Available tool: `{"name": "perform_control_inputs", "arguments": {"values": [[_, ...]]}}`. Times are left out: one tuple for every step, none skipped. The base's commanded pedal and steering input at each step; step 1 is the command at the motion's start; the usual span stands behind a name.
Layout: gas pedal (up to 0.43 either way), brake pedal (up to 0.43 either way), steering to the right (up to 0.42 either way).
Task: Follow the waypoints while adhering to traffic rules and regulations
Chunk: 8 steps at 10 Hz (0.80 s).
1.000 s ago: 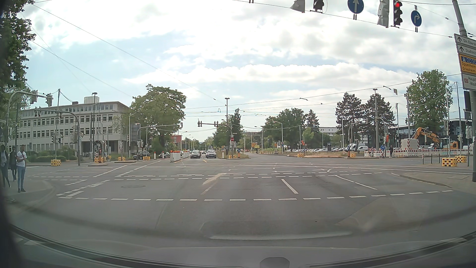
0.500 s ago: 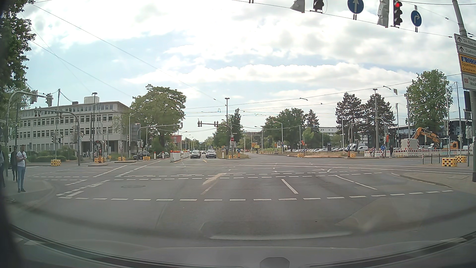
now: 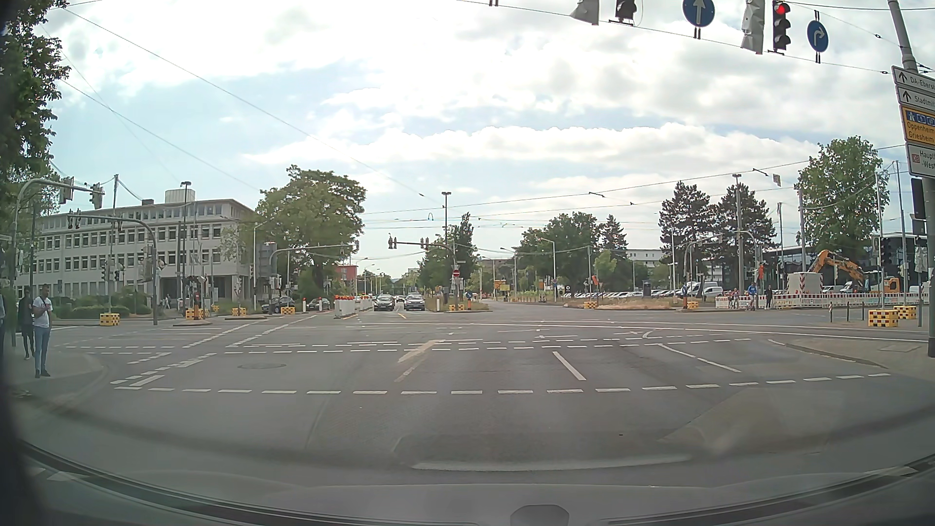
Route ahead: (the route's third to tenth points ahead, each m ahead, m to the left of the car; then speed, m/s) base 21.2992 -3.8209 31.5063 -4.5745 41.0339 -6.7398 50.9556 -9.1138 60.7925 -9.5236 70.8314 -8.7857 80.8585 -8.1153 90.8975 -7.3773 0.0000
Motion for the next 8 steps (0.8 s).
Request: {"name": "perform_control_inputs", "arguments": {"values": [[0.0, 0.268, 0.007], [0.0, 0.262, 0.007], [0.0, 0.268, 0.007], [0.0, 0.268, 0.006], [0.0, 0.268, 0.007], [0.0, 0.268, 0.007], [0.0, 0.268, 0.006], [0.0, 0.268, 0.006]]}}
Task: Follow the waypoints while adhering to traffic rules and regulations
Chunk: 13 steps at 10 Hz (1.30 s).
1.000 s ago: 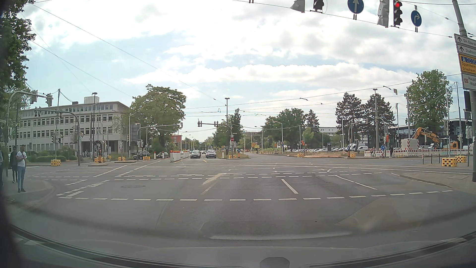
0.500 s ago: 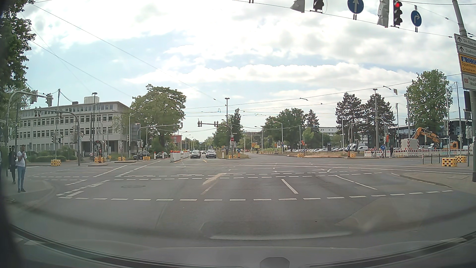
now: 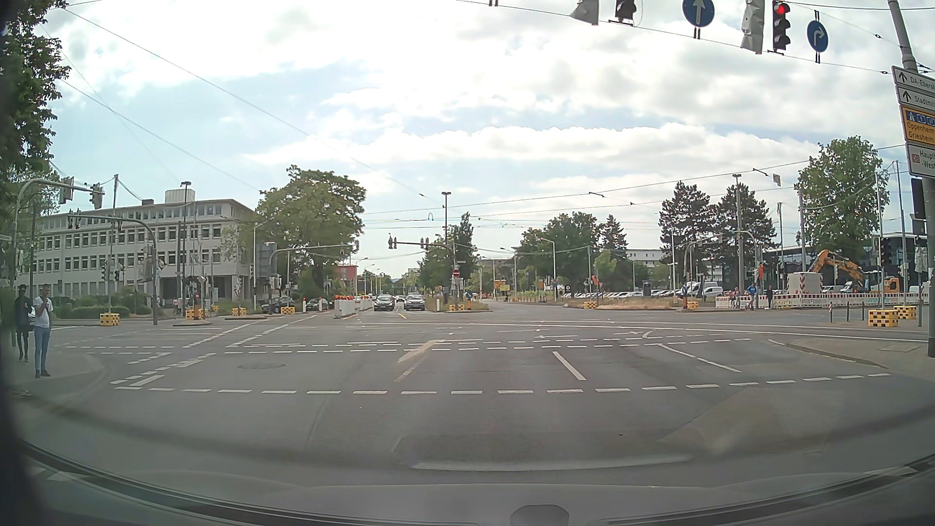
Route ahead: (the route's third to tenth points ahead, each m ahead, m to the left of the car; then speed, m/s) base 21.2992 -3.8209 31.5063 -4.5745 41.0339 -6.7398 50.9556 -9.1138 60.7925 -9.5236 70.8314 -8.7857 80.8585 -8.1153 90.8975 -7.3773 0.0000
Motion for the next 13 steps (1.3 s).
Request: {"name": "perform_control_inputs", "arguments": {"values": [[0.0, 0.268, 0.006], [0.0, 0.268, 0.007], [0.0, 0.268, 0.006], [0.0, 0.268, 0.006], [0.0, 0.268, 0.006], [0.0, 0.268, 0.006], [0.0, 0.268, 0.007], [0.0, 0.262, 0.006], [0.0, 0.262, 0.007], [0.0, 0.268, 0.006], [0.0, 0.268, 0.007], [0.0, 0.268, 0.007], [0.0, 0.262, 0.007]]}}
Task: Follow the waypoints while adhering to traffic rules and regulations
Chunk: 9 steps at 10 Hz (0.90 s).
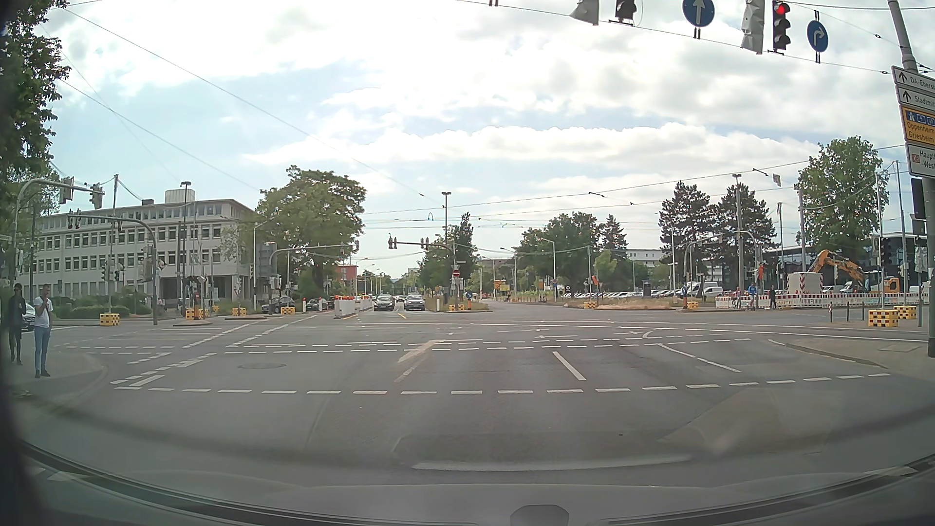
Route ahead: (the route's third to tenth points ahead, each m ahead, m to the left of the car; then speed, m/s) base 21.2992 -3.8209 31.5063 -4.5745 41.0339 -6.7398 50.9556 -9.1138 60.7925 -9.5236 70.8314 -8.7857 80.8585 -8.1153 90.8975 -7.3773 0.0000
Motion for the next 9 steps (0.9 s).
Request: {"name": "perform_control_inputs", "arguments": {"values": [[0.0, 0.268, 0.007], [0.0, 0.268, 0.007], [0.0, 0.262, 0.006], [0.0, 0.268, 0.006], [0.0, 0.268, 0.007], [0.0, 0.268, 0.007], [0.0, 0.268, 0.007], [0.0, 0.268, 0.007], [0.0, 0.268, 0.007]]}}
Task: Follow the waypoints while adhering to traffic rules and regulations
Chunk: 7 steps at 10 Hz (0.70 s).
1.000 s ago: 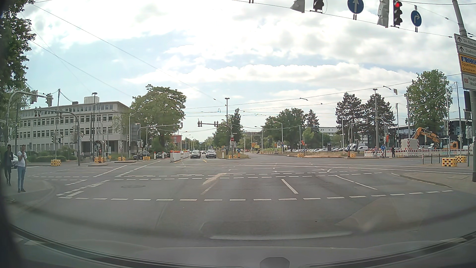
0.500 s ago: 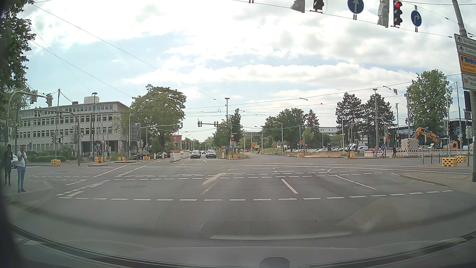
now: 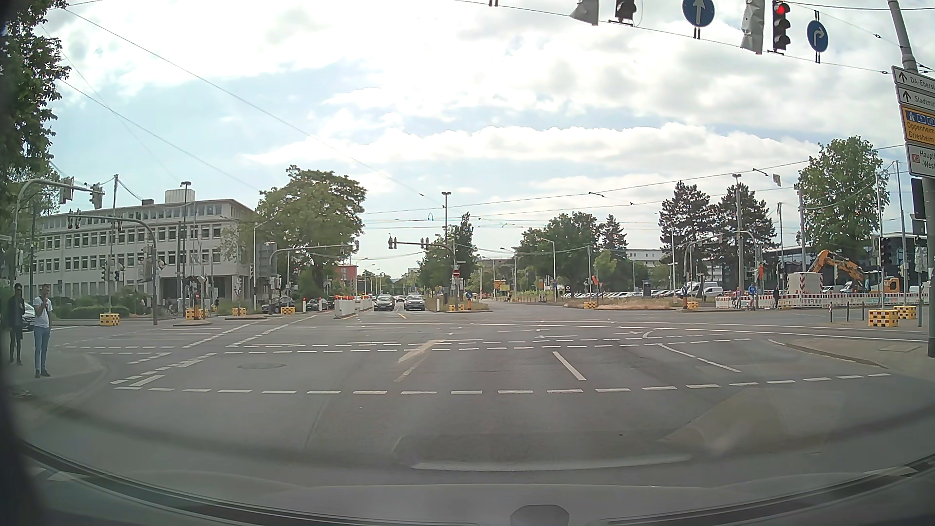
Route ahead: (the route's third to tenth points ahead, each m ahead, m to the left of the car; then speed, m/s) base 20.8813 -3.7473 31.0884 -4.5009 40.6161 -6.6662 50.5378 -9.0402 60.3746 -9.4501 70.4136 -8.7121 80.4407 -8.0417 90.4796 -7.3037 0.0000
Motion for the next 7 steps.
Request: {"name": "perform_control_inputs", "arguments": {"values": [[0.0, 0.268, 0.007], [0.0, 0.268, 0.006], [0.0, 0.268, 0.006], [0.0, 0.268, 0.006], [0.0, 0.268, 0.006], [0.0, 0.262, 0.006], [0.0, 0.268, 0.006]]}}
